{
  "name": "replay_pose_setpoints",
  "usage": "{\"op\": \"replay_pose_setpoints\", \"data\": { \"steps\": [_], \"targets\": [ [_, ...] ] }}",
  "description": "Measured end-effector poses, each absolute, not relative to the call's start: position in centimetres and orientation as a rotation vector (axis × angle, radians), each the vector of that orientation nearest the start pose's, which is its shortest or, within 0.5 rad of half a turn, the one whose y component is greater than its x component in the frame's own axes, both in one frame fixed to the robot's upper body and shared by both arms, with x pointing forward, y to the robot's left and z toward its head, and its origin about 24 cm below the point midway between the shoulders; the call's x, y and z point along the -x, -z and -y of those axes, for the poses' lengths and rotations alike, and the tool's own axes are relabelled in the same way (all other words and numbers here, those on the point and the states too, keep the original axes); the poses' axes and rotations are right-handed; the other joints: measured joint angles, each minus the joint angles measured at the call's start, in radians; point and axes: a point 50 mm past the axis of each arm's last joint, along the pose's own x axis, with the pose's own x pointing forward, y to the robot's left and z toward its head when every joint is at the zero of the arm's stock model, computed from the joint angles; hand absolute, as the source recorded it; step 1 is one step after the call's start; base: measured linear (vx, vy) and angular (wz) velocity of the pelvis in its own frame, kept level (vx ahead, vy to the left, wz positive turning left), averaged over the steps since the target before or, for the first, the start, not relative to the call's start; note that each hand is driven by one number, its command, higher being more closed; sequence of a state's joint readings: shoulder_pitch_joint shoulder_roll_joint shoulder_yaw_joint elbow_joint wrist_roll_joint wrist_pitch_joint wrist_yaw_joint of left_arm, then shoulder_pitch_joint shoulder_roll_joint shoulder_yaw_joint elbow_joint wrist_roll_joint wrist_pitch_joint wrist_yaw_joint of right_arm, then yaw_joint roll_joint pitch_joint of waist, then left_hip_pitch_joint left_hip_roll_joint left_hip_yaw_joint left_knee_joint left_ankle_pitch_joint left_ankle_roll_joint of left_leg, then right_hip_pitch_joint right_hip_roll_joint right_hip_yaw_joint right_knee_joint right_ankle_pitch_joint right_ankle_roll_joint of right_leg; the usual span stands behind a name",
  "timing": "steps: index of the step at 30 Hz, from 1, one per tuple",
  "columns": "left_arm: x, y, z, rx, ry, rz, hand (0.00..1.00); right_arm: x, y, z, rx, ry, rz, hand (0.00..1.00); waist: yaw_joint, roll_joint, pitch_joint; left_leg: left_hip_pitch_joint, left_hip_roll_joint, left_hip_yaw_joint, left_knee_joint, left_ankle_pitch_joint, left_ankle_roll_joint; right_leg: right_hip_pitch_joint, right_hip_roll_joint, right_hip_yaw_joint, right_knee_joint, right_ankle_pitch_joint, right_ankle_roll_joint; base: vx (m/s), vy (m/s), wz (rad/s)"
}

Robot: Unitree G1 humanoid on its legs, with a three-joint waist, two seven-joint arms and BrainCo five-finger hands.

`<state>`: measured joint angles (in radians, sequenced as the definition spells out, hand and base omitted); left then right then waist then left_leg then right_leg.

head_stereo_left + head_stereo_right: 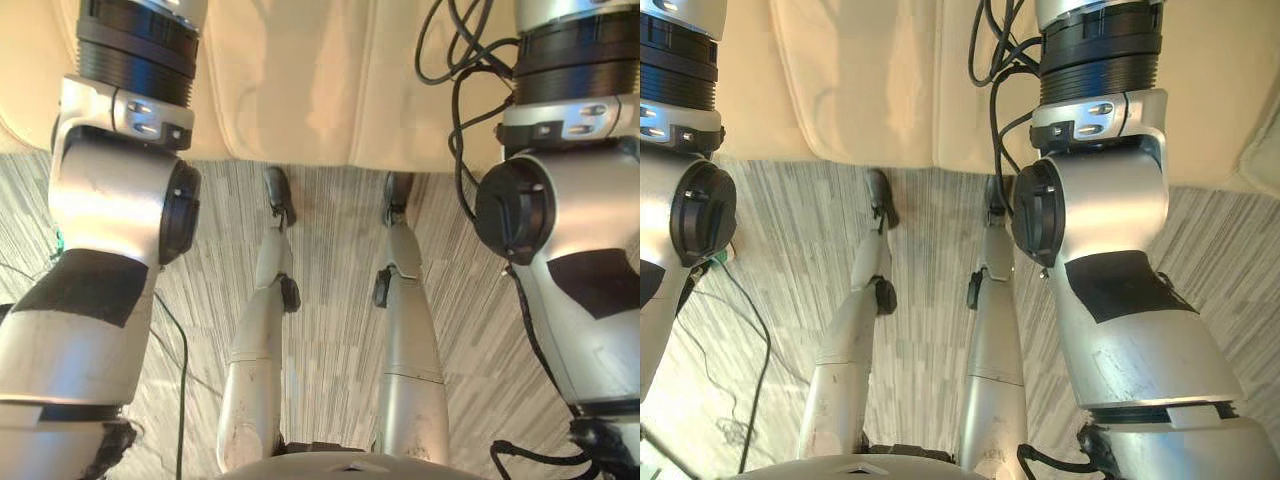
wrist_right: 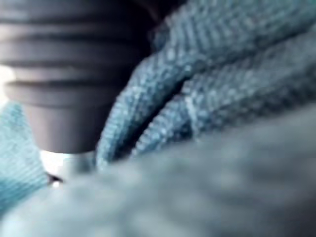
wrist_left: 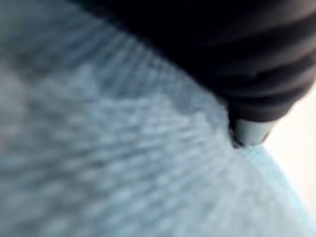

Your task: Pick up cushions and gather them together orderly.

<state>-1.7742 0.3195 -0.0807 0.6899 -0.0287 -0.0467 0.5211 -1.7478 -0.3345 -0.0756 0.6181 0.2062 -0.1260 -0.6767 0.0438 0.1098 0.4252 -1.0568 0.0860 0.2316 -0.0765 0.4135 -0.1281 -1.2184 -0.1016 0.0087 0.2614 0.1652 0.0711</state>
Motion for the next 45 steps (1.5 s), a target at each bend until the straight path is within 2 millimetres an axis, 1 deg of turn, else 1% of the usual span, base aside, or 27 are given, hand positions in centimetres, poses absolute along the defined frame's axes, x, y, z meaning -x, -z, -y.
{"op": "replay_pose_setpoints", "data": {
  "steps": [3,4,6,9,10,11,12,13,14,15,16,17,18,20,23,25,27,28,30,34,35,36,39,41,42,44,45],
  "targets": [
    [-31.5,-49.3,-10.2,-0.048,-0.32,1.129,0.0,-30.7,-49.3,13.7,-0.384,0.374,1.118,0.0,-0.008,0.0,0.001,-0.023,0.009,-0.001,0.0,0.003,0.003,-0.029,0.008,-0.006,0.01,0.005,-0.007,0.08,0.036,-0.07],
    [-32.2,-48.4,-10.6,-0.054,-0.327,1.099,0.0,-31.5,-48.3,13.8,-0.362,0.374,1.093,0.0,-0.011,0.0,0.001,-0.03,0.008,-0.002,0.0,0.004,0.005,-0.043,0.01,-0.007,0.02,0.006,-0.008,0.09,0.047,-0.04],
    [-33.0,-47.3,-11.1,-0.05,-0.34,1.063,0.0,-32.2,-47.3,14.0,-0.34,0.373,1.068,0.0,-0.017,0.0,0.001,-0.041,0.008,-0.008,0.0,0.01,0.011,-0.055,0.011,-0.011,0.028,-0.003,-0.02,0.08,0.047,0.0],
    [-33.6,-46.0,-11.9,-0.032,-0.351,1.036,0.0,-32.6,-46.2,14.6,-0.318,0.371,1.061,0.0,-0.021,-0.001,0.001,-0.066,0.009,-0.011,0.0,0.013,0.015,-0.077,0.002,-0.03,0.03,-0.002,-0.02,0.08,0.054,0.03],
    [-33.8,-45.4,-12.1,-0.031,-0.352,1.028,0.0,-32.5,-45.7,14.7,-0.315,0.368,1.068,0.0,-0.021,-0.001,0.001,-0.077,0.01,-0.01,0.004,-0.005,-0.002,-0.083,-0.002,-0.041,0.026,0.003,-0.017,0.09,0.07,-0.01],
    [-34.0,-44.8,-12.3,-0.021,-0.352,1.018,0.0,-32.4,-45.2,14.8,-0.313,0.365,1.074,0.0,-0.022,-0.001,0.001,-0.082,0.01,-0.01,0.004,-0.056,-0.004,-0.089,-0.006,-0.049,0.026,0.008,-0.011,0.09,0.069,0.05],
    [-34.3,-44.3,-12.4,-0.014,-0.35,1.005,0.0,-32.4,-44.8,15.0,-0.31,0.368,1.075,0.0,-0.025,-0.001,0.002,-0.088,0.009,-0.008,0.004,-0.082,0.024,-0.093,-0.007,-0.051,0.025,0.015,-0.007,0.11,0.077,0.23],
    [-34.6,-43.6,-12.4,-0.007,-0.349,0.984,0.0,-32.5,-44.5,15.3,-0.305,0.374,1.075,0.0,-0.029,-0.001,0.001,-0.094,0.002,0.0,0.001,-0.123,0.011,-0.092,-0.016,-0.052,0.009,0.031,-0.018,0.08,0.059,0.42],
    [-34.9,-43.0,-12.5,-0.006,-0.349,0.971,0.0,-32.2,-44.4,15.6,-0.316,0.379,1.086,0.0,-0.032,-0.002,0.002,-0.102,0.001,0.022,0.007,-0.147,-0.013,-0.082,-0.03,-0.054,-0.024,0.048,-0.015,0.06,0.049,0.3],
    [-35.0,-42.4,-12.9,0.001,-0.359,0.961,0.0,-31.9,-44.3,15.7,-0.324,0.377,1.099,0.0,-0.024,-0.002,0.002,-0.107,0.006,0.023,0.015,-0.124,0.001,-0.079,-0.025,-0.061,-0.036,0.053,-0.011,0.06,0.032,-0.1],
    [-35.3,-41.7,-13.5,0.011,-0.372,0.942,0.0,-31.8,-44.2,15.7,-0.318,0.377,1.107,0.0,-0.015,-0.002,0.003,-0.111,0.02,0.019,0.022,-0.082,0.023,-0.079,-0.013,-0.059,-0.032,0.054,-0.008,0.06,0.025,-0.41],
    [-35.6,-41.0,-14.2,0.026,-0.39,0.922,0.0,-31.9,-44.0,15.7,-0.317,0.375,1.105,0.0,-0.021,-0.002,0.003,-0.111,0.022,0.017,0.023,-0.055,0.039,-0.079,-0.008,-0.06,-0.025,0.05,-0.005,0.1,0.031,-0.29],
    [-35.3,-41.1,-14.6,0.053,-0.397,0.937,0.0,-32.0,-43.8,15.8,-0.313,0.371,1.098,0.0,-0.031,-0.002,0.003,-0.111,0.017,0.012,0.019,-0.053,0.039,-0.079,-0.011,-0.064,-0.016,0.047,0.001,0.11,0.042,-0.03],
    [-35.2,-41.1,-14.4,0.07,-0.385,0.939,0.0,-32.1,-43.4,16.5,-0.323,0.385,1.091,0.0,-0.035,-0.002,0.003,-0.107,0.016,0.01,0.019,-0.047,0.045,-0.08,-0.014,-0.069,0.005,0.034,0.003,0.1,0.035,0.14],
    [-35.4,-40.0,-15.2,0.082,-0.399,0.92,0.0,-32.3,-42.8,16.8,-0.325,0.391,1.078,0.0,-0.036,-0.002,0.003,-0.093,0.016,0.006,0.018,-0.038,0.054,-0.084,-0.016,-0.072,0.047,0.004,-0.002,0.09,-0.003,0.08],
    [-35.5,-38.7,-16.4,0.128,-0.418,0.895,0.0,-32.6,-42.3,16.7,-0.312,0.38,1.064,0.0,-0.031,-0.002,0.003,-0.077,0.024,0.012,0.019,-0.035,0.05,-0.085,-0.014,-0.071,0.071,-0.011,-0.012,0.1,-0.044,-0.05],
    [-35.5,-38.5,-16.8,0.132,-0.426,0.891,0.0,-32.7,-42.2,16.7,-0.309,0.377,1.06,0.0,-0.032,-0.002,0.003,-0.074,0.028,0.013,0.02,-0.034,0.049,-0.084,-0.011,-0.072,0.074,-0.013,-0.013,0.06,-0.04,-0.05],
    [-35.6,-38.1,-17.3,0.139,-0.439,0.881,0.0,-32.7,-42.1,16.7,-0.305,0.376,1.058,0.0,-0.034,-0.002,0.004,-0.069,0.032,0.014,0.021,-0.025,0.038,-0.082,-0.007,-0.072,0.079,-0.015,-0.016,0.06,-0.053,-0.06],
    [-35.5,-37.4,-18.3,0.161,-0.461,0.871,0.0,-32.9,-41.6,16.9,-0.294,0.372,1.048,0.0,-0.038,-0.007,0.006,-0.052,0.038,0.015,0.022,-0.025,0.037,-0.071,0.002,-0.072,0.087,-0.018,-0.022,0.07,-0.064,-0.08],
    [-35.0,-35.1,-21.1,0.171,-0.507,0.852,0.0,-32.2,-39.7,18.4,-0.268,0.397,1.06,0.0,-0.043,-0.016,0.012,0.011,0.052,0.016,0.024,-0.026,0.037,-0.025,0.014,-0.074,0.118,-0.038,-0.038,0.06,-0.091,-0.02],
    [-34.7,-34.5,-21.9,0.165,-0.52,0.851,0.0,-31.8,-39.2,18.8,-0.264,0.407,1.07,0.0,-0.043,-0.016,0.012,0.03,0.054,0.015,0.022,-0.046,0.03,-0.008,0.015,-0.074,0.12,-0.056,-0.037,0.03,-0.138,-0.02],
    [-34.1,-33.8,-23.0,0.161,-0.548,0.866,0.0,-30.8,-38.6,19.8,-0.228,0.438,1.108,0.0,-0.043,-0.017,0.012,0.05,0.055,0.02,0.025,-0.069,0.04,0.013,0.016,-0.071,0.118,-0.057,-0.036,0.02,-0.116,0.01],
    [-33.3,-32.5,-24.7,0.147,-0.587,0.869,0.0,-30.0,-37.0,21.0,-0.188,0.474,1.115,0.0,-0.043,-0.025,0.017,0.094,0.056,0.02,0.027,-0.07,0.039,0.055,0.017,-0.069,0.119,-0.06,-0.032,0.01,-0.08,0.0],
    [-32.7,-30.7,-26.0,0.124,-0.612,0.845,0.0,-29.3,-35.1,22.5,-0.157,0.527,1.102,0.0,-0.046,-0.027,0.018,0.131,0.059,0.019,0.048,-0.07,0.062,0.099,0.014,-0.075,0.138,-0.069,-0.034,0.01,-0.09,0.11],
    [-32.3,-29.7,-26.5,0.12,-0.619,0.833,0.0,-29.0,-34.1,23.4,-0.148,0.559,1.088,0.0,-0.045,-0.032,0.019,0.156,0.059,0.017,0.059,-0.072,0.066,0.123,0.012,-0.076,0.15,-0.075,-0.035,0.0,-0.119,0.14],
    [-31.4,-28.0,-27.4,0.107,-0.644,0.822,0.0,-28.4,-32.8,24.2,-0.132,0.589,1.075,0.0,-0.044,-0.034,0.018,0.197,0.059,0.014,0.06,-0.078,0.068,0.164,0.012,-0.079,0.158,-0.089,-0.034,0.0,-0.107,0.08],
    [-30.7,-26.7,-28.0,0.104,-0.658,0.807,0.0,-27.9,-31.9,24.7,-0.119,0.602,1.07,0.0,-0.045,-0.036,0.018,0.227,0.059,0.014,0.062,-0.085,0.072,0.19,0.011,-0.079,0.166,-0.099,-0.035,0.01,-0.109,0.04]
  ]
}}
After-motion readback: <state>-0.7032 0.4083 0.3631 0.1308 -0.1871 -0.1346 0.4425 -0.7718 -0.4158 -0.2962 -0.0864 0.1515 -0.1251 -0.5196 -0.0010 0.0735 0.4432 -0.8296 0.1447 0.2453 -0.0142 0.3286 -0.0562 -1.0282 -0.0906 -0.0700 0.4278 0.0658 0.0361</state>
